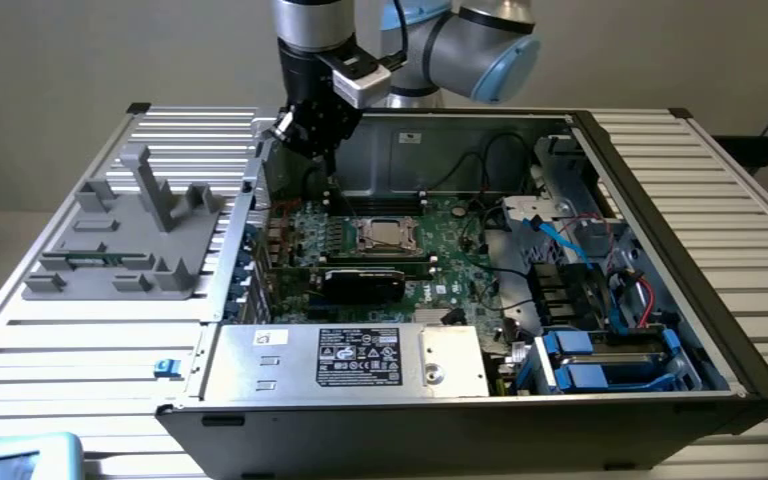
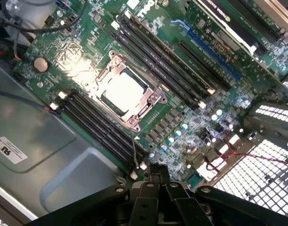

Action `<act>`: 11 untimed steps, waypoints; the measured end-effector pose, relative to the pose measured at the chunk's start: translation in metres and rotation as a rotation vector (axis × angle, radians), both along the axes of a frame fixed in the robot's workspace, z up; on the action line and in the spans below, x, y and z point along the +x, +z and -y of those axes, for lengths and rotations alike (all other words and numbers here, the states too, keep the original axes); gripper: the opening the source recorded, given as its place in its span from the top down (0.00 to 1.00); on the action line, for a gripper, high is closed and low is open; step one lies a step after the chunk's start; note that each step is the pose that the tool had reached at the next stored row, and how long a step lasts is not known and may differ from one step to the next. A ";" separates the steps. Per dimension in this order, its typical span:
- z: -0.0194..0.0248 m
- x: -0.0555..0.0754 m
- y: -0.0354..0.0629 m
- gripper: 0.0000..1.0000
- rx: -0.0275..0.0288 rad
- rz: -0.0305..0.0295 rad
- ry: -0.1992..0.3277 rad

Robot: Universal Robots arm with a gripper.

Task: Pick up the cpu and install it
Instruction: 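Install the first cpu locking lever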

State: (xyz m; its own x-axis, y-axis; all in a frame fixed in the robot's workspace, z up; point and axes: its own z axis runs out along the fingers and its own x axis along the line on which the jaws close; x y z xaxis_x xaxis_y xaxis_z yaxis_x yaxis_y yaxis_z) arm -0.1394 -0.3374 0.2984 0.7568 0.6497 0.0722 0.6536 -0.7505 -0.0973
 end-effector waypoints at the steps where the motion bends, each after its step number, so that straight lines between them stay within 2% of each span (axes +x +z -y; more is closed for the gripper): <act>1: 0.0006 0.000 -0.0007 0.89 0.0053 0.0000 -0.001; 4: 0.0022 0.000 -0.0028 0.89 0.0223 -0.0001 -0.012; 6: 0.0033 0.000 -0.0045 0.89 0.0316 0.0000 -0.021; 8: 0.0045 0.000 -0.0064 0.89 0.0382 -0.0001 -0.031; 11: 0.0067 0.000 -0.0097 0.89 0.0446 0.0000 -0.045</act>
State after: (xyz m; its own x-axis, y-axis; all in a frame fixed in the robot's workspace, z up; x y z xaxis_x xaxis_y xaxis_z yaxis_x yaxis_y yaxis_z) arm -0.1396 -0.3440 0.2887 0.7851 0.6111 0.1004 0.6193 -0.7741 -0.1313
